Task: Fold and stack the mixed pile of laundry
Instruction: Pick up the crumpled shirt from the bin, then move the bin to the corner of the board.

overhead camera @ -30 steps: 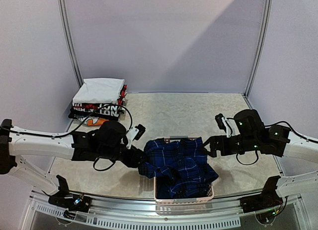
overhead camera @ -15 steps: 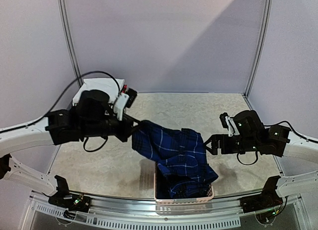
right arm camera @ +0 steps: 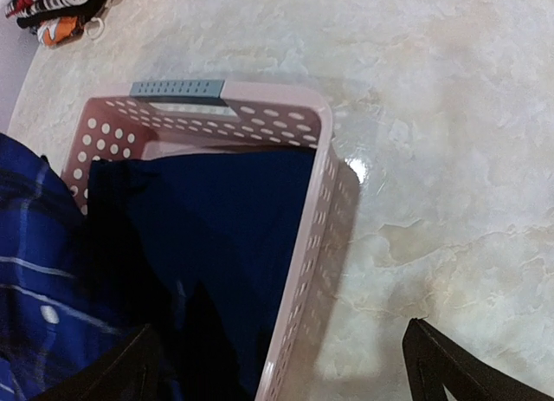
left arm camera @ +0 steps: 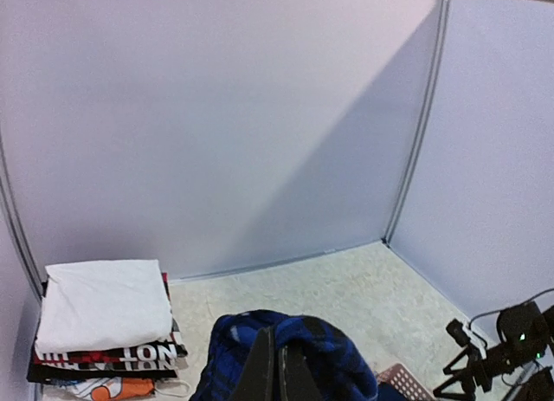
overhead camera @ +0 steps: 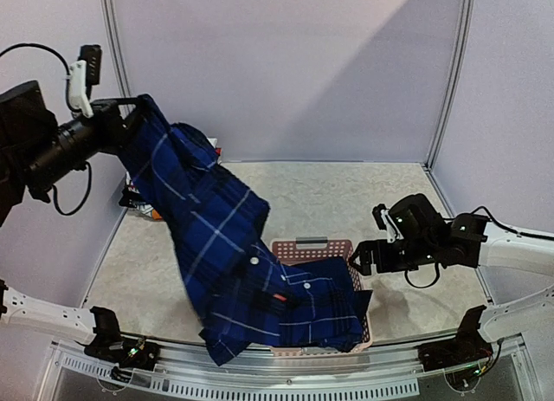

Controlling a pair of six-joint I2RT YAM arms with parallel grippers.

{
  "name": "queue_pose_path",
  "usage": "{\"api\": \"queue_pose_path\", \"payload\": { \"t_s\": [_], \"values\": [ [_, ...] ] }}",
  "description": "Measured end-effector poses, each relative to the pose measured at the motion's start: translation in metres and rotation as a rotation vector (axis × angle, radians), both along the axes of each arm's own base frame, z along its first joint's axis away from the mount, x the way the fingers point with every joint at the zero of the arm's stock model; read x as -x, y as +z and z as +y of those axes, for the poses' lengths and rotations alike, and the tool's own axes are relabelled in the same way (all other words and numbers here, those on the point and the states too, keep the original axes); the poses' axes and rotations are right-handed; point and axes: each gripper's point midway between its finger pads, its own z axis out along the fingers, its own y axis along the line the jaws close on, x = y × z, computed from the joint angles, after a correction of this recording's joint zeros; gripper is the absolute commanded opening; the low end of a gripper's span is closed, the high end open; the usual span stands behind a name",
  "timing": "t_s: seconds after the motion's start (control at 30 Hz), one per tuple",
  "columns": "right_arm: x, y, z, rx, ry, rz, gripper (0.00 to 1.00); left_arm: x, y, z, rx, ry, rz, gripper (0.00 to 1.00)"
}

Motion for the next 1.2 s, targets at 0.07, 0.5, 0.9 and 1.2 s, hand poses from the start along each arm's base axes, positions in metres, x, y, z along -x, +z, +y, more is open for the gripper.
{"api": "queue_pose_path", "payload": {
  "t_s": [0.07,0.5,0.9,1.2],
  "values": [
    [0.004,-0.008,0.005,0.019,0.021,0.021,0.94,0.002,0.015,0.017,0.011,0.049,-0.034,0.0],
    [-0.016,-0.058,0.015,0.229,-0.012,0.077,0.2,0.005,0.031,0.058,-0.016,0.195,-0.079,0.0],
    [-0.076,-0.056,-0.037,0.364,-0.18,0.044,0.04,0.005,0.02,0.063,-0.039,0.21,-0.068,0.0],
    [-0.174,-0.025,-0.127,0.492,-0.357,-0.022,0.06,-0.002,0.011,0.051,-0.08,0.208,-0.049,0.0]
  ]
}}
